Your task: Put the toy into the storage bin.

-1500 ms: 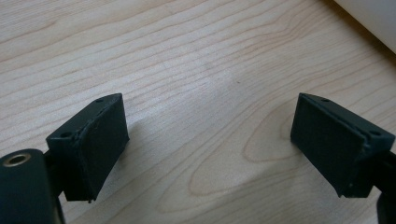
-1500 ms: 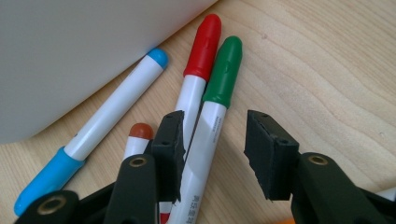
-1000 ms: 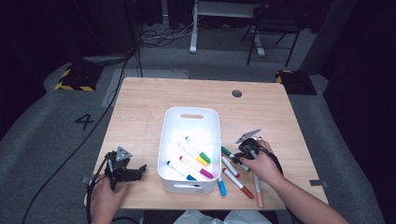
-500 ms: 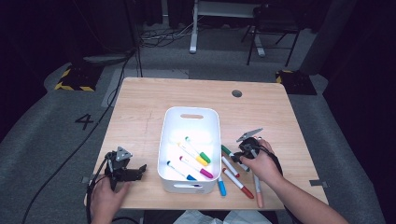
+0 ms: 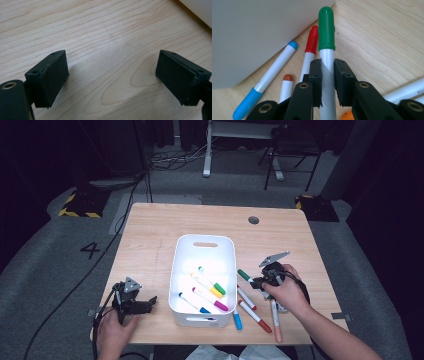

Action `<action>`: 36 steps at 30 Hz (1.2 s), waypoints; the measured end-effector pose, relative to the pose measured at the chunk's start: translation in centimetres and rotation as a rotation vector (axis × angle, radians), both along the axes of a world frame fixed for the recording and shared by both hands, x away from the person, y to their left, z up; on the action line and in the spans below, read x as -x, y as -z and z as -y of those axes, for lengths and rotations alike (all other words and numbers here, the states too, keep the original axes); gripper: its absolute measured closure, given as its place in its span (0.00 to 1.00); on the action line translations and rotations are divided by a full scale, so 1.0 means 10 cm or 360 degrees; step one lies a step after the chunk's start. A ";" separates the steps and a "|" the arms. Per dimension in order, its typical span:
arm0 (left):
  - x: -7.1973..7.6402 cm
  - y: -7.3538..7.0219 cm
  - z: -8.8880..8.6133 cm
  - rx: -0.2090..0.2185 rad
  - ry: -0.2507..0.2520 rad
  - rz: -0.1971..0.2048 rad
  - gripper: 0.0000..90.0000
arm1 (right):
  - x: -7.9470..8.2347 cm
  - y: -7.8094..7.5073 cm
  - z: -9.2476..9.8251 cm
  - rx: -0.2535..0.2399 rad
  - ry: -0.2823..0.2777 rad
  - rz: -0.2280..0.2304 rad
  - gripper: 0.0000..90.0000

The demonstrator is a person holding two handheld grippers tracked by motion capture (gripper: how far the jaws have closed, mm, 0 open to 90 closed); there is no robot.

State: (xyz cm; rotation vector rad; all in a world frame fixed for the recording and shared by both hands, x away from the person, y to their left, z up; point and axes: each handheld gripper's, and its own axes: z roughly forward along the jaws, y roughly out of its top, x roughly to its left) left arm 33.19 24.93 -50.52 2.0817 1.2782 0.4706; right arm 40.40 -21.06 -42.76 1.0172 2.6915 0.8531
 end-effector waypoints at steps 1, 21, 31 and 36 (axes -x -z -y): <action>0.00 0.00 0.00 0.0001 0.0000 0.0000 0.13 | 0.01 -0.02 0.00 -0.0001 0.0016 -0.0010 0.85; 0.00 0.00 0.00 0.0000 -0.0006 -0.0008 0.13 | 0.09 -0.58 0.08 -0.0136 -0.0043 0.0079 0.85; 0.02 0.00 0.01 0.0009 -0.0018 -0.0008 0.13 | 0.12 -0.79 -0.09 -0.0132 -0.0188 0.0129 0.85; 0.02 0.00 0.01 0.0009 -0.0018 -0.0008 0.13 | 0.11 -0.87 -0.23 -0.0126 -0.0248 0.0162 0.85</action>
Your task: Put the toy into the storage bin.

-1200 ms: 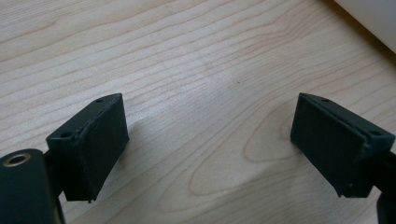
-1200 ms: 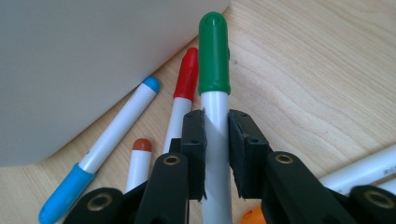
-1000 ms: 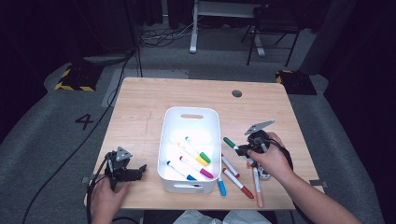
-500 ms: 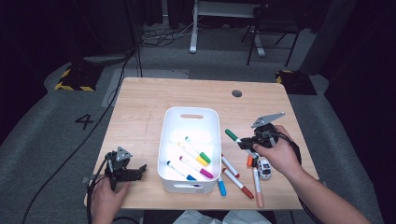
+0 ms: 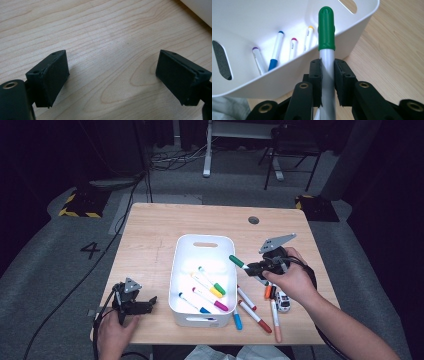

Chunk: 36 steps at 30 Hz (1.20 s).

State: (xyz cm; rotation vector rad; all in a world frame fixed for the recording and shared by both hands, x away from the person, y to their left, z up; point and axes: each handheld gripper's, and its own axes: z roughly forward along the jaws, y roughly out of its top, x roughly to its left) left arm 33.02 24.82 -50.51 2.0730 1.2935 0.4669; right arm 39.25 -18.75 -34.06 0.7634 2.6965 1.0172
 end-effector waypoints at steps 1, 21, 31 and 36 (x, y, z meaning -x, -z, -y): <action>0.00 0.00 0.00 0.0000 0.0000 0.0000 0.13 | 0.00 -0.02 -0.03 -0.0008 -0.0008 -0.0006 0.85; 0.02 0.00 0.01 -0.0011 -0.0006 0.0003 0.13 | -0.06 -0.13 -0.59 -0.0045 -0.0227 0.0042 0.85; 0.01 0.00 0.01 -0.0008 -0.0005 0.0001 0.13 | -0.09 -0.09 -0.89 -0.0060 -0.0284 0.0032 0.85; 0.01 0.00 0.01 -0.0007 -0.0002 -0.0006 0.12 | -0.11 -0.04 -0.95 -0.0004 -0.0293 0.0043 0.85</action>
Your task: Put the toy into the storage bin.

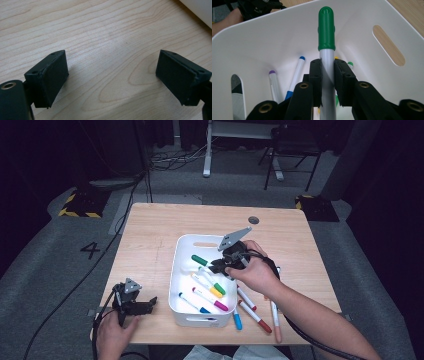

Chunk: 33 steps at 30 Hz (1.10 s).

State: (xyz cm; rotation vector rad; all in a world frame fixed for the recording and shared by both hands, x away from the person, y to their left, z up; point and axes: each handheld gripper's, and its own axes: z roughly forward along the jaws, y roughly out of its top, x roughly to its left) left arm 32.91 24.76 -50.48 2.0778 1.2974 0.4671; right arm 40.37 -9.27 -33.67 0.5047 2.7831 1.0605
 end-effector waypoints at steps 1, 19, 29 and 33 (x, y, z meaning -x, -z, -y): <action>0.00 0.00 0.00 -0.0001 0.0000 0.0005 0.12 | 0.00 0.01 0.00 0.0012 0.0004 0.0003 0.85; 0.00 0.00 0.00 -0.0006 -0.0002 0.0003 0.12 | 0.01 0.28 -0.14 0.0199 -0.0021 0.0002 0.85; 0.00 0.00 0.00 -0.0006 0.0000 0.0001 0.12 | 0.03 0.34 -0.19 0.0268 -0.0040 -0.0045 0.85; 0.00 0.00 0.00 -0.0005 0.0000 0.0001 0.12 | 0.04 0.35 -0.23 0.0305 -0.0069 -0.0039 0.85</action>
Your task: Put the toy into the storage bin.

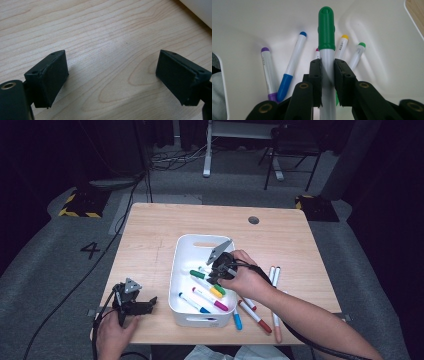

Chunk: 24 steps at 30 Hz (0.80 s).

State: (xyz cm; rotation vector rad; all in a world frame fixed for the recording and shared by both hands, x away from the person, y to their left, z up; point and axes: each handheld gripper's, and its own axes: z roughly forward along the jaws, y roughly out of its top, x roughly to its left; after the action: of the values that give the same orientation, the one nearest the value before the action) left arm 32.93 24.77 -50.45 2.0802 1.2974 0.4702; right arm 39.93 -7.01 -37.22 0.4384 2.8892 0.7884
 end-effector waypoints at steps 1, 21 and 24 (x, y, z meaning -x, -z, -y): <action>0.00 0.00 0.00 -0.0001 -0.0002 0.0002 0.12 | 0.00 0.01 -0.01 0.0004 -0.0014 0.0005 0.85; 0.00 0.01 0.01 0.0009 -0.0007 0.0007 0.12 | 0.07 -0.25 0.30 -0.0274 0.0052 0.0019 0.54; -0.01 0.00 0.01 0.0008 -0.0007 0.0005 0.12 | 0.07 -0.29 0.42 -0.0298 0.0084 0.0031 0.54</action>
State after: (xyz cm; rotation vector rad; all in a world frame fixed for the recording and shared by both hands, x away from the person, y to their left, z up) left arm 32.99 24.71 -50.50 2.0718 1.3003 0.4717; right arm 39.20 -11.23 -34.31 0.5200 2.7847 1.0529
